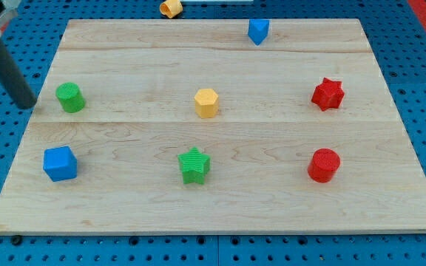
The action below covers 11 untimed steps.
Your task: Move green circle near to the yellow hexagon
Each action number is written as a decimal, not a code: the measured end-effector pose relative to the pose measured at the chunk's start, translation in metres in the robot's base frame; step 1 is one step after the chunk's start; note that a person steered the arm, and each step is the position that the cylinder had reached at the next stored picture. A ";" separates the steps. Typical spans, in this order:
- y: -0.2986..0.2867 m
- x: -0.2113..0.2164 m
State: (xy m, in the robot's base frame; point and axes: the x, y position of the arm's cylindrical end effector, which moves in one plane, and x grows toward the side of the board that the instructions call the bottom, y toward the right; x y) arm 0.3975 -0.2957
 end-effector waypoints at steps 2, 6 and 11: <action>0.085 0.004; 0.200 0.030; 0.442 0.038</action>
